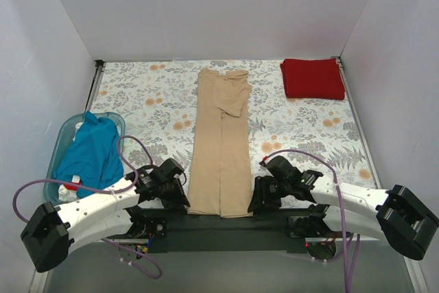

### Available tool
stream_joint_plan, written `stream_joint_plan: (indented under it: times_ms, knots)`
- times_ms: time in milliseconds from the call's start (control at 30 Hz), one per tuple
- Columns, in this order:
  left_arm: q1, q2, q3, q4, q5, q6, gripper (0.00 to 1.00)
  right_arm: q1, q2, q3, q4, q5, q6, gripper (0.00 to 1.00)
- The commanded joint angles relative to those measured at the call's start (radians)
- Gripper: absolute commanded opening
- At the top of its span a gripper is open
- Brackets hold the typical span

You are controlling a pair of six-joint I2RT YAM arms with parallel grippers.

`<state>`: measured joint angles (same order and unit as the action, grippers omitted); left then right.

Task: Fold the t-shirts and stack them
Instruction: Fold the tshirt

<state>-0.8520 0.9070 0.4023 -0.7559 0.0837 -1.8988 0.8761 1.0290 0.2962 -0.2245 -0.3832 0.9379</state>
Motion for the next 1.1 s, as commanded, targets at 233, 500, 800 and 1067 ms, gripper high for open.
stream_joint_plan:
  times_ms: [233, 500, 800, 1067]
  knots:
    - [0.004, -0.088, -0.017, -0.019, 0.010, -0.013, 0.33, -0.015, 0.017, -0.022, 0.096, -0.051, 0.013, 0.41]
    - [-0.007, -0.109, -0.056, -0.011, 0.039, -0.036, 0.33, -0.015, 0.042, -0.029, 0.131, -0.069, 0.013, 0.39]
    - [-0.013, -0.094, -0.085, 0.076, 0.054, -0.037, 0.33, -0.017, 0.059, -0.031, 0.151, -0.083, 0.015, 0.38]
    - [-0.013, -0.080, -0.097, 0.109, 0.059, -0.031, 0.25, -0.019, 0.079, -0.026, 0.171, -0.097, 0.013, 0.35]
